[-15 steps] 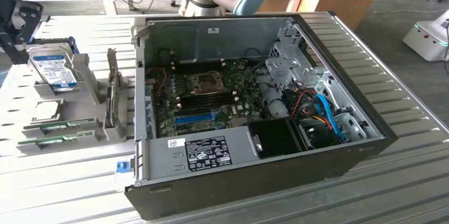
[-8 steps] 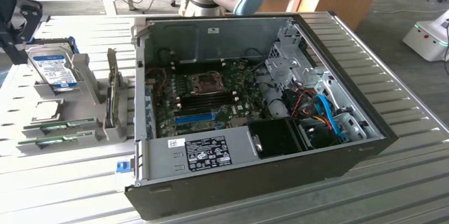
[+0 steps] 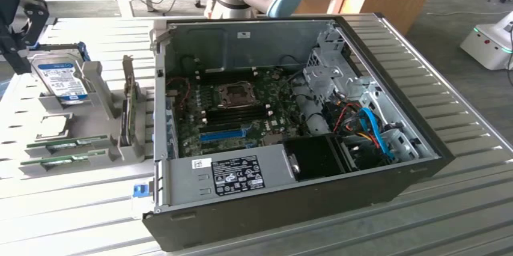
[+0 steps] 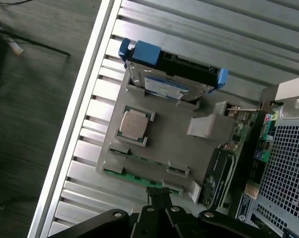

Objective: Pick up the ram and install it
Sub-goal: 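Pick up the ram and move it above insertion slot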

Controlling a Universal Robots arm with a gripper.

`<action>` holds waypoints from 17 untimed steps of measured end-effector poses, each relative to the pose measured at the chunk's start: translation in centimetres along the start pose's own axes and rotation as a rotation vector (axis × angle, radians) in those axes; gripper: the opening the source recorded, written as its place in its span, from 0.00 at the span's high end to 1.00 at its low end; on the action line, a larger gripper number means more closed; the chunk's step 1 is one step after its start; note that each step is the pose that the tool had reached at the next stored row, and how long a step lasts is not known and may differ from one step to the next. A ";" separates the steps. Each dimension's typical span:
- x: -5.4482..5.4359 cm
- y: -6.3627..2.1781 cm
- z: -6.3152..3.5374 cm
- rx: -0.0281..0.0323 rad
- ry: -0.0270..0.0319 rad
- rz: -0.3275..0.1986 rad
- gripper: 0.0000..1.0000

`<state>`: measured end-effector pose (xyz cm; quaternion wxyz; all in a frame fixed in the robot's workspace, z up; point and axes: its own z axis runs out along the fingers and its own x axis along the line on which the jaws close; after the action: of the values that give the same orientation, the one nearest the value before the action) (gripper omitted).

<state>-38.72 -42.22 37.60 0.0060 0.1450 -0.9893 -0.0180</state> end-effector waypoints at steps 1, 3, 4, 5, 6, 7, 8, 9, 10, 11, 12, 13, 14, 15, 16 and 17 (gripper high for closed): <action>0.0 0.00 0.01 0.0002 0.0006 -0.016 0.89; 0.0 0.00 0.01 0.0006 0.0019 -0.049 0.89; 0.0 0.00 0.01 0.0009 0.0025 -0.065 0.89; 0.0 0.00 0.02 0.0011 0.0031 -0.080 0.89; 0.0 0.00 0.02 0.0015 0.0038 -0.097 0.89; 0.0 0.00 0.02 0.0017 0.0044 -0.113 0.89; 0.0 -0.01 0.02 0.0019 0.0051 -0.129 0.89; 0.0 -0.01 0.03 0.0021 0.0057 -0.144 0.89; 0.0 -0.01 0.03 0.0023 0.0063 -0.160 0.89; 0.0 -0.01 0.04 0.0025 0.0069 -0.175 0.89; 0.0 0.00 0.04 0.0028 0.0075 -0.194 0.89; 0.0 0.00 0.04 0.0029 0.0082 -0.210 0.89; 0.0 -0.01 0.05 0.0032 0.0089 -0.226 0.89; 0.0 0.00 0.05 0.0035 0.0095 -0.241 0.89; 0.0 0.00 0.05 0.0038 0.0102 -0.258 0.89; 0.0 -0.01 0.06 0.0040 0.0108 -0.276 0.89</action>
<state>-38.72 -42.22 37.54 0.0085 0.2798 -0.9599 -0.0159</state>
